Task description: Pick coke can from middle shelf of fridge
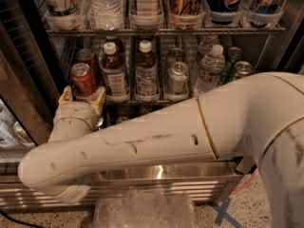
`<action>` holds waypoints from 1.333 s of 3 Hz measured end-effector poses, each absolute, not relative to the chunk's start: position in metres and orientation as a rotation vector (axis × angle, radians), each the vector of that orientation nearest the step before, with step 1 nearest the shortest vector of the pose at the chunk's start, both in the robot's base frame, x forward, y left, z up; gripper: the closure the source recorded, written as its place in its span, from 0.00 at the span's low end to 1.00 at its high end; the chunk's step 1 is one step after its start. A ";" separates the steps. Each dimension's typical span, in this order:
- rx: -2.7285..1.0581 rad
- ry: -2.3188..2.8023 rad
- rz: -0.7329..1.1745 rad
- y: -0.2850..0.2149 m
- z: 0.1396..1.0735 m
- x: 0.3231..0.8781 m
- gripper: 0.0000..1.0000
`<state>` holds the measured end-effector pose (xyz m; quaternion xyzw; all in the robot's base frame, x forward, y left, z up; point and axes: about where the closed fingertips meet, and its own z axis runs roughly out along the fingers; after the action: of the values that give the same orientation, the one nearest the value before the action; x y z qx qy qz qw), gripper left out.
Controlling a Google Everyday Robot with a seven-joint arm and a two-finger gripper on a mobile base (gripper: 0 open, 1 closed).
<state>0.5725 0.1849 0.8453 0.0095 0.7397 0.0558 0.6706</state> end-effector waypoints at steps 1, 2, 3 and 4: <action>0.002 1.648 0.111 0.181 0.851 0.584 0.35; -0.036 1.658 0.126 0.187 0.851 0.600 0.34; -0.064 1.670 0.140 0.194 0.847 0.608 0.34; -0.091 1.682 0.143 0.199 0.842 0.618 0.34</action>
Offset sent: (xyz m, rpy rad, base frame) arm 0.0360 0.0067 0.0043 -0.0410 -0.0055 0.0603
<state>0.6183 0.1990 0.8417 -0.0404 0.7445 0.0631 0.6634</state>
